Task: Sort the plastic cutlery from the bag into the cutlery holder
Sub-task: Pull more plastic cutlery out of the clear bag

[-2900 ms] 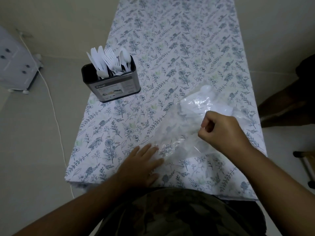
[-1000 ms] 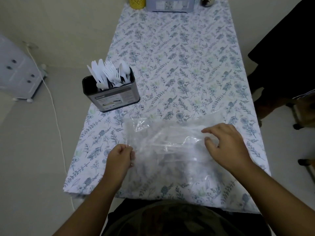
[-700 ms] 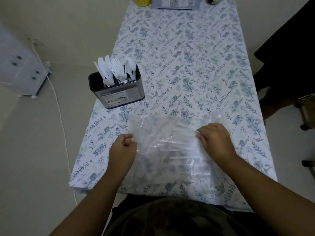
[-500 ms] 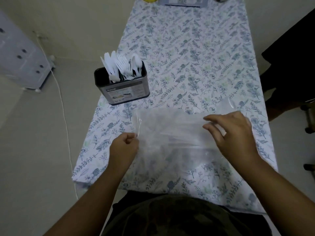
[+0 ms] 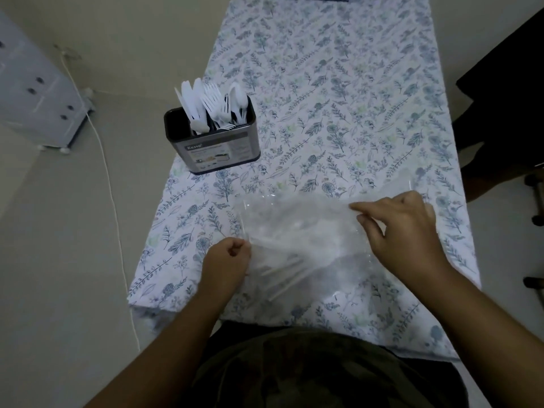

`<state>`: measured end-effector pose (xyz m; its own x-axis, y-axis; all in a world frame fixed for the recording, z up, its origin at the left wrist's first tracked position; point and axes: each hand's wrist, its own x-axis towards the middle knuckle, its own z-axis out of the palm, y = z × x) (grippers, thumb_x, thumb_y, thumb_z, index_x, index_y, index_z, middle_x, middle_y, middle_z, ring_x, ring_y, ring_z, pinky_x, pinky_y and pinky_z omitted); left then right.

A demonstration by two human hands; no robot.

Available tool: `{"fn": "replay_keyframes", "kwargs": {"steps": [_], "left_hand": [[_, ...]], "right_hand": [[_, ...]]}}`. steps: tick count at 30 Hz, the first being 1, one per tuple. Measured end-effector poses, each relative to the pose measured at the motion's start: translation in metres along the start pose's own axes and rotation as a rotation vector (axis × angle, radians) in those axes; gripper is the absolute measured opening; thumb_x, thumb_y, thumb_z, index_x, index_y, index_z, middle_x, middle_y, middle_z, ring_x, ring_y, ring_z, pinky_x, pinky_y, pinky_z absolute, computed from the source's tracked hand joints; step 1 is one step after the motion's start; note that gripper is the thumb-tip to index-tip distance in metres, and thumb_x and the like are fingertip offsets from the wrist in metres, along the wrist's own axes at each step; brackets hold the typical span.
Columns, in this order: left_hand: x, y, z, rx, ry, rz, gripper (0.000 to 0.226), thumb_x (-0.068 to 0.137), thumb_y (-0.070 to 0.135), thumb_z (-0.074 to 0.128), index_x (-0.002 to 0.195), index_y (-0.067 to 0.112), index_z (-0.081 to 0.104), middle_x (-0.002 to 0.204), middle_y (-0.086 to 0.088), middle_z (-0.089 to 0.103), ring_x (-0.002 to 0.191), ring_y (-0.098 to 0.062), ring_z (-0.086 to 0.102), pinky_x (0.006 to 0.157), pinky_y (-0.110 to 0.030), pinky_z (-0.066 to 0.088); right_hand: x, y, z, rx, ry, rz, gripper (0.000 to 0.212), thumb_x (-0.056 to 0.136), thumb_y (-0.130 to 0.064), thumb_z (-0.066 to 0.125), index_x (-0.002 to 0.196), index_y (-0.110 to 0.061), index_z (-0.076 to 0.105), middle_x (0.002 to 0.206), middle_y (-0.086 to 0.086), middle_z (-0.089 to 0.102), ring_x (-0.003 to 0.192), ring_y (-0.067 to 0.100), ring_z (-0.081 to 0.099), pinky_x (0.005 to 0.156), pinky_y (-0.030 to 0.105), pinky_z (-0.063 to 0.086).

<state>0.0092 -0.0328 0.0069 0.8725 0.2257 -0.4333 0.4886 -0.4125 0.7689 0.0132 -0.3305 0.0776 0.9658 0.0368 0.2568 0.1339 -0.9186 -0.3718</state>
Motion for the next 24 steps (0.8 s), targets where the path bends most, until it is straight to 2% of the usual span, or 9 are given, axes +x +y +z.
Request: {"fn": "replay_keyframes", "kwargs": {"steps": [3,6,9,11,13,16,18,20,24], "left_hand": [[-0.002,0.001,0.0,-0.023,-0.012,-0.031,0.015,0.096,0.029,0.063,0.086,0.021,0.07,0.075,-0.005,0.071,0.072,-0.027,0.069,0.071,-0.048,0.061],[-0.004,0.003,0.001,-0.063,-0.018,-0.031,0.016,0.096,0.028,0.063,0.085,0.02,0.071,0.074,-0.005,0.071,0.07,-0.025,0.069,0.07,-0.043,0.06],[-0.005,0.008,0.003,-0.103,-0.037,-0.027,0.014,0.097,0.026,0.062,0.09,0.019,0.072,0.075,-0.003,0.071,0.065,-0.014,0.064,0.066,-0.034,0.056],[-0.007,0.009,0.004,-0.138,-0.059,-0.037,0.014,0.098,0.026,0.062,0.094,0.018,0.073,0.08,-0.001,0.073,0.07,-0.013,0.067,0.066,-0.029,0.056],[-0.008,0.01,0.003,-0.197,-0.07,-0.059,0.013,0.098,0.024,0.062,0.094,0.017,0.073,0.082,-0.003,0.075,0.075,-0.017,0.069,0.07,-0.034,0.059],[-0.007,0.01,0.0,-0.214,-0.079,-0.033,0.012,0.097,0.024,0.064,0.093,0.016,0.072,0.082,-0.007,0.075,0.073,-0.021,0.07,0.073,-0.044,0.061],[-0.007,0.011,-0.003,-0.181,-0.069,0.02,0.012,0.096,0.028,0.065,0.094,0.018,0.072,0.084,-0.005,0.074,0.076,-0.019,0.071,0.07,-0.038,0.062],[-0.008,0.015,-0.008,-0.174,-0.065,0.069,0.013,0.095,0.03,0.065,0.094,0.019,0.072,0.082,-0.003,0.072,0.072,-0.014,0.068,0.063,-0.027,0.059],[-0.011,0.015,-0.011,-0.048,0.022,0.102,0.02,0.098,0.032,0.06,0.088,0.017,0.069,0.071,0.003,0.064,0.061,-0.007,0.056,0.055,-0.02,0.045]], "right_hand": [[0.002,0.002,0.003,0.003,-0.013,0.045,0.029,0.087,-0.016,0.077,0.112,-0.029,0.077,0.107,-0.005,0.075,0.107,0.02,0.046,0.087,0.029,0.019],[0.001,-0.007,0.008,0.017,-0.037,-0.003,0.04,0.085,-0.018,0.078,0.124,-0.027,0.072,0.125,0.001,0.067,0.12,0.025,0.046,0.094,0.033,0.023],[-0.004,-0.022,0.029,-0.02,-0.175,-0.102,0.052,0.082,-0.025,0.08,0.132,-0.027,0.067,0.135,0.006,0.063,0.126,0.031,0.05,0.104,0.04,0.026],[-0.008,-0.022,0.048,-0.087,-0.284,-0.145,0.056,0.079,-0.032,0.082,0.132,-0.027,0.066,0.136,0.006,0.064,0.127,0.034,0.054,0.106,0.042,0.025],[-0.008,-0.018,0.062,-0.123,-0.328,-0.131,0.049,0.076,-0.033,0.086,0.123,-0.03,0.072,0.123,0.0,0.072,0.12,0.032,0.06,0.103,0.042,0.027],[0.003,-0.018,0.058,-0.095,-0.247,-0.156,0.027,0.079,-0.028,0.086,0.104,-0.033,0.079,0.096,-0.006,0.077,0.099,0.028,0.064,0.088,0.039,0.033],[0.01,-0.027,0.041,-0.057,-0.143,-0.202,0.018,0.084,-0.027,0.08,0.102,-0.031,0.08,0.088,-0.007,0.076,0.087,0.028,0.063,0.077,0.037,0.034],[0.013,-0.037,0.025,-0.038,-0.071,-0.229,0.016,0.088,-0.027,0.076,0.104,-0.03,0.079,0.084,-0.008,0.073,0.081,0.027,0.06,0.072,0.037,0.037],[0.004,-0.031,0.028,-0.062,-0.138,-0.227,0.02,0.083,-0.018,0.083,0.099,-0.03,0.08,0.08,-0.005,0.073,0.075,0.028,0.058,0.069,0.036,0.035]]}}
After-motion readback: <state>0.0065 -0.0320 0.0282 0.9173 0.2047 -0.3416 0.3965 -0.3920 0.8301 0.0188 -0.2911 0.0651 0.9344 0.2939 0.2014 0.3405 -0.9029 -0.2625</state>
